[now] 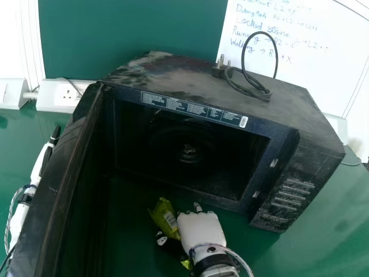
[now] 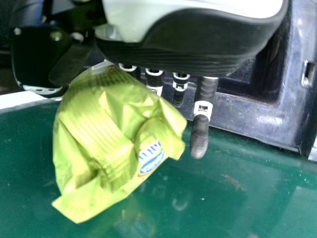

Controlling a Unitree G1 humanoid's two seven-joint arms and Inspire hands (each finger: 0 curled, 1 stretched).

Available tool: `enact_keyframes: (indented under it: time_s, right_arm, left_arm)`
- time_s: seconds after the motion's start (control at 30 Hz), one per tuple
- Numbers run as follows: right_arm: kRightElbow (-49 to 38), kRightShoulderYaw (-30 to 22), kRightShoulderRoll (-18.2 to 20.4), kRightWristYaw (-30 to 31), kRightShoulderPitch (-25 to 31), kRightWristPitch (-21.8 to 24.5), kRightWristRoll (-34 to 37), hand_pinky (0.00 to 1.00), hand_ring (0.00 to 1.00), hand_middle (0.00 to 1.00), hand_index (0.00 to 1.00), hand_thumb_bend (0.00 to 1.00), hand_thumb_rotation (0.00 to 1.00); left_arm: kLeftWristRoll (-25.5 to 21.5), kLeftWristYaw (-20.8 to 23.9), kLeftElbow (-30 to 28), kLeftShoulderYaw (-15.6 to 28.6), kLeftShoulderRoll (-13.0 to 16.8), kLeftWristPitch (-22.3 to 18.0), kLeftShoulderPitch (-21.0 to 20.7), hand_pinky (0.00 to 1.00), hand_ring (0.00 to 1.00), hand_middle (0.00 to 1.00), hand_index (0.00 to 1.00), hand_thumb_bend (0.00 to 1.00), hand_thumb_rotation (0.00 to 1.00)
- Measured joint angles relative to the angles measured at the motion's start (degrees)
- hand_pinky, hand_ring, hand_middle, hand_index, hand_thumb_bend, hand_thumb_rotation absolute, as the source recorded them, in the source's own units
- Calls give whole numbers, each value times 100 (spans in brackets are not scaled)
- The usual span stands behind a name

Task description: Put biscuit inside oven

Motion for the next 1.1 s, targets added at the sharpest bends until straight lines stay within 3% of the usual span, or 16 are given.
enact_keyframes:
  time_s: [0.33,0.63,0.9,1.1]
  right_arm:
    - [-519,-460,-86,-27,-89,-60,623,13,18,47,49,53,0]
    - [-699,-860,-3,184,-895,7,828,8,15,47,48,53,0]
    - [-372,-991,-13,195,-1552,54,945,7,14,47,49,53,0]
    - [139,-991,-9,-252,-1838,124,1088,8,15,47,48,53,0]
  left_arm:
    - [-1,-1,0,0,0,0,0,25,31,40,49,52,6]
    - [-33,-23,2,1,0,2,0,25,30,40,49,52,6]
    - [-32,-26,10,1,1,-2,0,25,30,40,49,52,6]
    - [-35,-28,10,2,0,-1,0,25,30,40,49,52,6]
